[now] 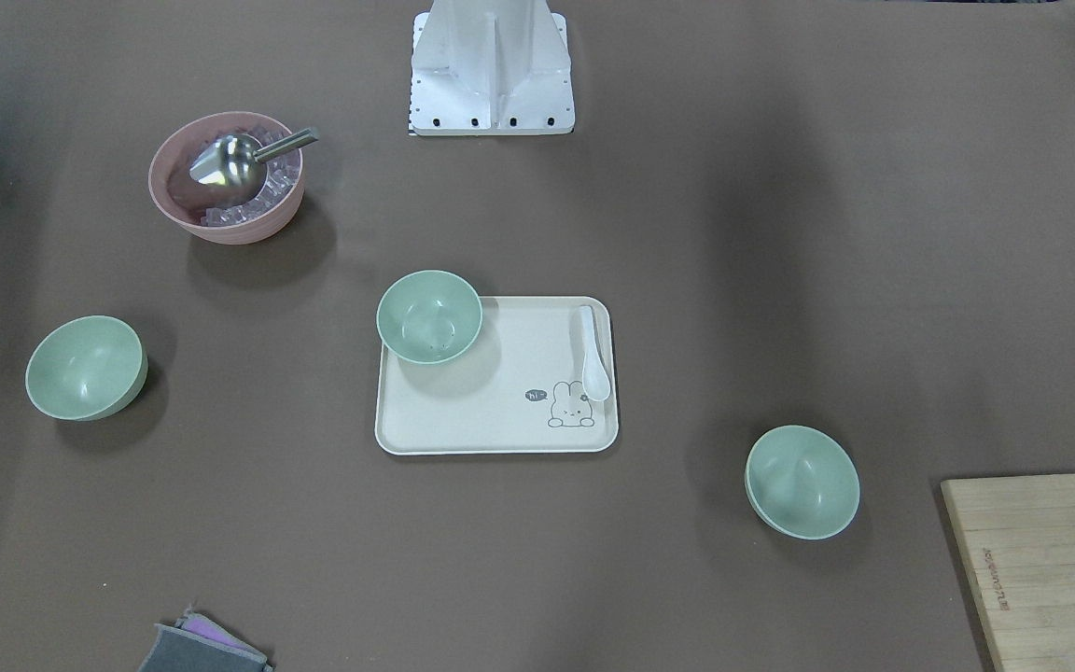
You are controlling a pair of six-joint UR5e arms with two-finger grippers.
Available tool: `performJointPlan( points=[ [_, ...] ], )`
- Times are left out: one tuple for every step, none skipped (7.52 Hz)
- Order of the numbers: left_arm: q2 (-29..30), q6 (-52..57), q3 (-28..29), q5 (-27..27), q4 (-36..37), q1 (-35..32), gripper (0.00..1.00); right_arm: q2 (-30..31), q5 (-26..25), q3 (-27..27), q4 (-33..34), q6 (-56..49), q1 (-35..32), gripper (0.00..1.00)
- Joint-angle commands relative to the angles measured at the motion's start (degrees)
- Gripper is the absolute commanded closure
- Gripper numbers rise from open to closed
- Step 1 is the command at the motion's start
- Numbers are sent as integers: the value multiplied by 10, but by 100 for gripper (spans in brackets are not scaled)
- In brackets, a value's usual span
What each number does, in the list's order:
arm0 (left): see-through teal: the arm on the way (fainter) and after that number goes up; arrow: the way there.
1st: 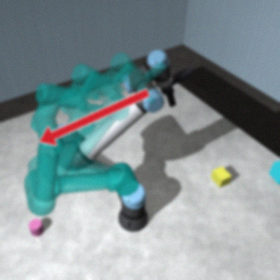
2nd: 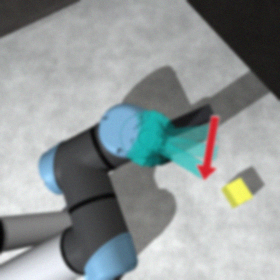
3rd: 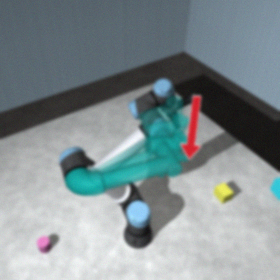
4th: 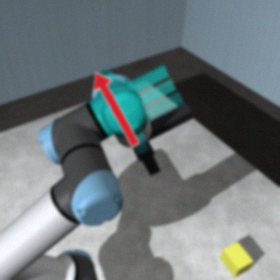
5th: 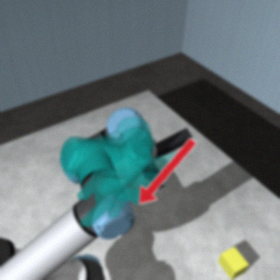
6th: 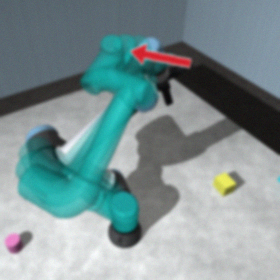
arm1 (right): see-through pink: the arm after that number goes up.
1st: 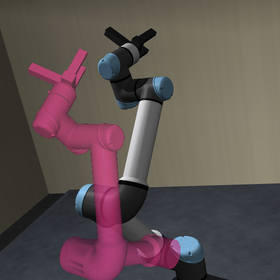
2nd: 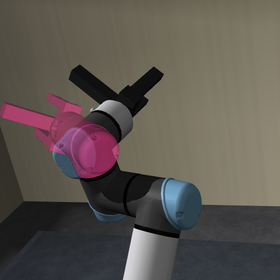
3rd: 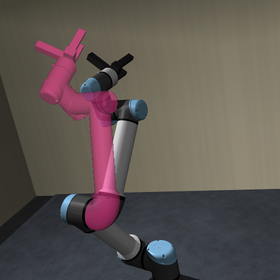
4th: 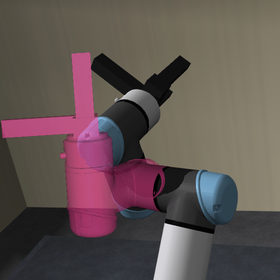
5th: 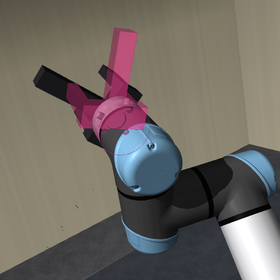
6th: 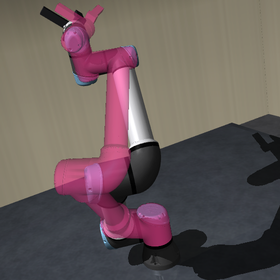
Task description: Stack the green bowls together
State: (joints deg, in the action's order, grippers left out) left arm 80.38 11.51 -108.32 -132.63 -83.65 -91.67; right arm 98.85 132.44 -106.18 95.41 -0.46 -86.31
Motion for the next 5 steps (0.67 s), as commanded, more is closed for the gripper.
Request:
performJointPlan(
  points=[
    [0, 0, 3, -1, -14, 0, 2, -1, 3, -3, 0, 0, 0, 0],
    [0, 0, 0, -1, -18, 0, 2, -3, 1, -9, 0, -2, 0, 0],
    [0, 0, 2, 0, -30, 0, 2, -4, 0, -23, 0, -2, 0, 0],
    [0, 0, 3, 0, -61, 0, 2, -8, 0, -45, -2, -2, 0, 0],
    [1, -2, 2, -1, -108, 0, 2, -28, -2, -46, -16, 3, -1, 0]
  ],
)
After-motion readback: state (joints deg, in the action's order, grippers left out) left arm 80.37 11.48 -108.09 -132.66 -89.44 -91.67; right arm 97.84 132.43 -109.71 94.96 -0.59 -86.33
